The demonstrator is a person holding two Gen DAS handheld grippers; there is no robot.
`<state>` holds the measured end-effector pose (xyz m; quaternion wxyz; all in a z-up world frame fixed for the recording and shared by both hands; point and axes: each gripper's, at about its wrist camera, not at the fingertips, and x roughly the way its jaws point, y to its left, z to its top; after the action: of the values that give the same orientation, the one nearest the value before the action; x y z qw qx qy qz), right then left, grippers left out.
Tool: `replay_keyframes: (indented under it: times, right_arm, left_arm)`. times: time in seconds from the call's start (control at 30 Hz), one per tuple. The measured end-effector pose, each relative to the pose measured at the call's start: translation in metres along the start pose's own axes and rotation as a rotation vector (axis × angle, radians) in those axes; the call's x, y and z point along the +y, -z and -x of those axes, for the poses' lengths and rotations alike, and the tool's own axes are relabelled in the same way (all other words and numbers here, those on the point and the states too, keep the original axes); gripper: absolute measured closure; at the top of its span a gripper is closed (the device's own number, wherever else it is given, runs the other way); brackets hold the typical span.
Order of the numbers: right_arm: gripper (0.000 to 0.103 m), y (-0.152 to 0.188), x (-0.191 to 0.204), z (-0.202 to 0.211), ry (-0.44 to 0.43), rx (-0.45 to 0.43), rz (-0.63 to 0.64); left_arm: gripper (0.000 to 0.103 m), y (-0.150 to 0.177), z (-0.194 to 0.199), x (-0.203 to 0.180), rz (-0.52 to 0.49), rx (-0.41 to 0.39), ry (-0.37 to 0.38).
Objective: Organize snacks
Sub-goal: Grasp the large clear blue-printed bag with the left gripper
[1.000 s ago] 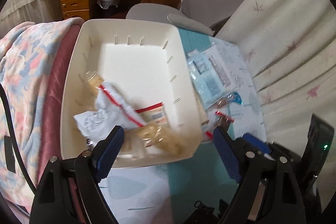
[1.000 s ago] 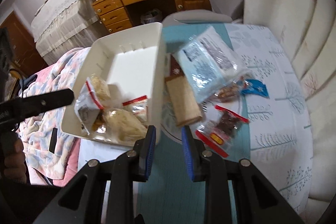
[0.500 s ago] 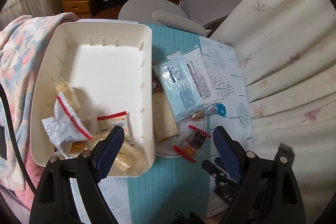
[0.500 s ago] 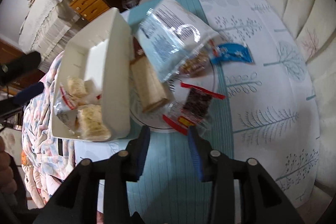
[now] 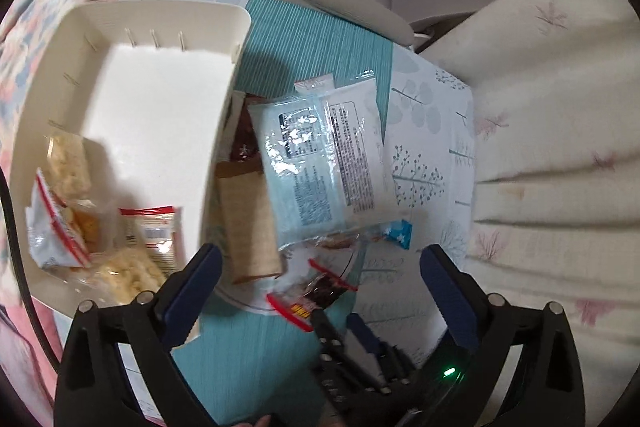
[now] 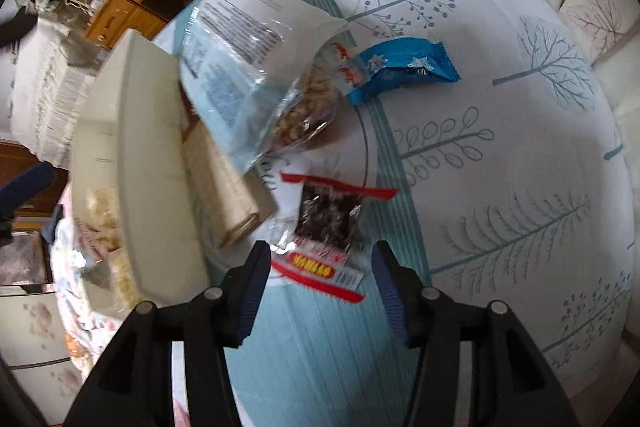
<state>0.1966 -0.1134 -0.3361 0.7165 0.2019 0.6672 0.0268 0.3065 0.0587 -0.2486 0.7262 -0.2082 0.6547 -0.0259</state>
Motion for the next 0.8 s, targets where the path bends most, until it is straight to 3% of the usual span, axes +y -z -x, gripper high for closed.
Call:
replay_keyframes:
  times: [0.3, 0.8]
  right_arm:
    - [0.050, -0.014, 0.012, -0.024, 0.070, 0.031, 0.032]
    - [0.050, -0.041, 0.040, -0.052, 0.139, 0.058, 0.140]
  left_arm:
    - [0.003, -0.031, -0.053, -0.007, 0.149, 0.103, -0.013]
    - [0.003, -0.061, -0.119, -0.010, 0.206, 0.172, -0.101]
